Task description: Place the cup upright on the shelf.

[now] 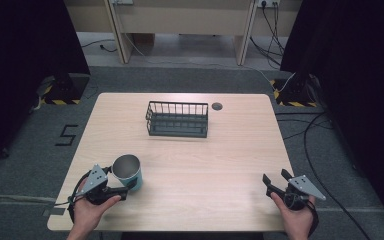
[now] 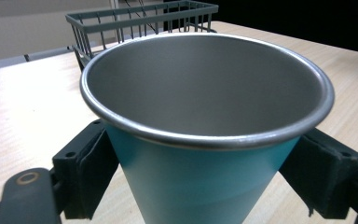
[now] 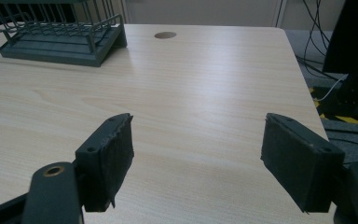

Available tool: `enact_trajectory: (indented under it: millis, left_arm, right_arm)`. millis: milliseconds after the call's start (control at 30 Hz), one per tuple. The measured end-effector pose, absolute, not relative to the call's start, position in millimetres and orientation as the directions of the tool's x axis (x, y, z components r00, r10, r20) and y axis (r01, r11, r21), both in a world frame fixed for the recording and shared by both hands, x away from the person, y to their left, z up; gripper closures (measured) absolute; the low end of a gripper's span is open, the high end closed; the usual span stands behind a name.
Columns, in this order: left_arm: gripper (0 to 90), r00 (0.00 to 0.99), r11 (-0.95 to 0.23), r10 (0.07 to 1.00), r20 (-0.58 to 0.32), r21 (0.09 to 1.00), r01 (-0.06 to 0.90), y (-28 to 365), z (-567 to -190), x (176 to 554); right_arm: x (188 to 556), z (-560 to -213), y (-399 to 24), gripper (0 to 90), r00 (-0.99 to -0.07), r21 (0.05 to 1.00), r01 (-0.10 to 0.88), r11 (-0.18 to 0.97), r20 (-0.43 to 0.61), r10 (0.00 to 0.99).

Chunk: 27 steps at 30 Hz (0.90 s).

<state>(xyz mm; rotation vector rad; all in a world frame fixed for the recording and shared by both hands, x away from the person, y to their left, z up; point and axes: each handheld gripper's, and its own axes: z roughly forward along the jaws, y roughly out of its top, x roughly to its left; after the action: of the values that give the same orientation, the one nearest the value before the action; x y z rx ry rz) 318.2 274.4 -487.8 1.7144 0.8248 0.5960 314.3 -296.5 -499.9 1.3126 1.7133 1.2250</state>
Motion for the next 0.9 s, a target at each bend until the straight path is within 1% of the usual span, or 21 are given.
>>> enact_trajectory:
  millis: [433,900]
  left_arm:
    - [15.7,0.625,-0.158,0.781,0.005,0.969,0.189,271.5,-474.1,326.5]
    - [15.7,0.633,-0.147,0.774,0.005,0.974,0.172,264.3,-465.3,338.1]
  right_arm:
    - [314.3,-500.0,-296.7,25.8,-0.289,0.935,0.350,0.063,0.044,0.956]
    - [314.4,-500.2,-297.1,25.8,-0.288,0.935,0.350,0.060,0.046,0.957]
